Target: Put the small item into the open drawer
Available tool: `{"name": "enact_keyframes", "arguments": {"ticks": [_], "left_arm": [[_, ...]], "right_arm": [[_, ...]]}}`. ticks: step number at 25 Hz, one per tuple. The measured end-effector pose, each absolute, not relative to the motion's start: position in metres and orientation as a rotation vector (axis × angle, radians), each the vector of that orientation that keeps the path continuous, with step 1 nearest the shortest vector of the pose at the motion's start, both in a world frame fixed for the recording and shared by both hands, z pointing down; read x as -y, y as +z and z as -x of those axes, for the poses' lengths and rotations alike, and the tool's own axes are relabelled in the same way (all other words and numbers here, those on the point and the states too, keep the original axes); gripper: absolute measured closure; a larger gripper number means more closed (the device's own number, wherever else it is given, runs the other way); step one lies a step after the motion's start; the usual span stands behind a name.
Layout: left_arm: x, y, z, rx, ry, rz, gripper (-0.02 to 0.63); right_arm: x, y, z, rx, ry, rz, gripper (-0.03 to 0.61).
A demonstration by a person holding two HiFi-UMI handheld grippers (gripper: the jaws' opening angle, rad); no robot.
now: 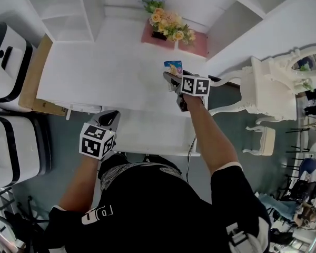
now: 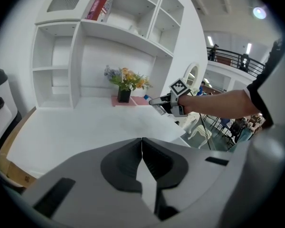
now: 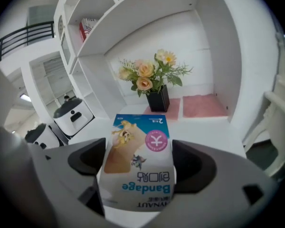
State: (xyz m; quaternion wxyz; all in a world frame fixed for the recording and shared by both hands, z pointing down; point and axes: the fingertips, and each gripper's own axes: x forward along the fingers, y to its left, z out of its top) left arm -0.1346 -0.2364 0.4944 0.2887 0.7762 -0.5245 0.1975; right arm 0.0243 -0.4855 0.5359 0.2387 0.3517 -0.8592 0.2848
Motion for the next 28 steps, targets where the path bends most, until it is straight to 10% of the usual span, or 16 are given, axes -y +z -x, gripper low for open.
{"name": "enact_keyframes", "arguments": {"ticks": [28], "left_arm": [[0.236, 0.538, 0.070, 1.152, 0.679, -2.162, 0.598]], "right_arm": [[0.333, 0.542, -0.084, 2.418, 1.032, -1.068, 0.150]]}}
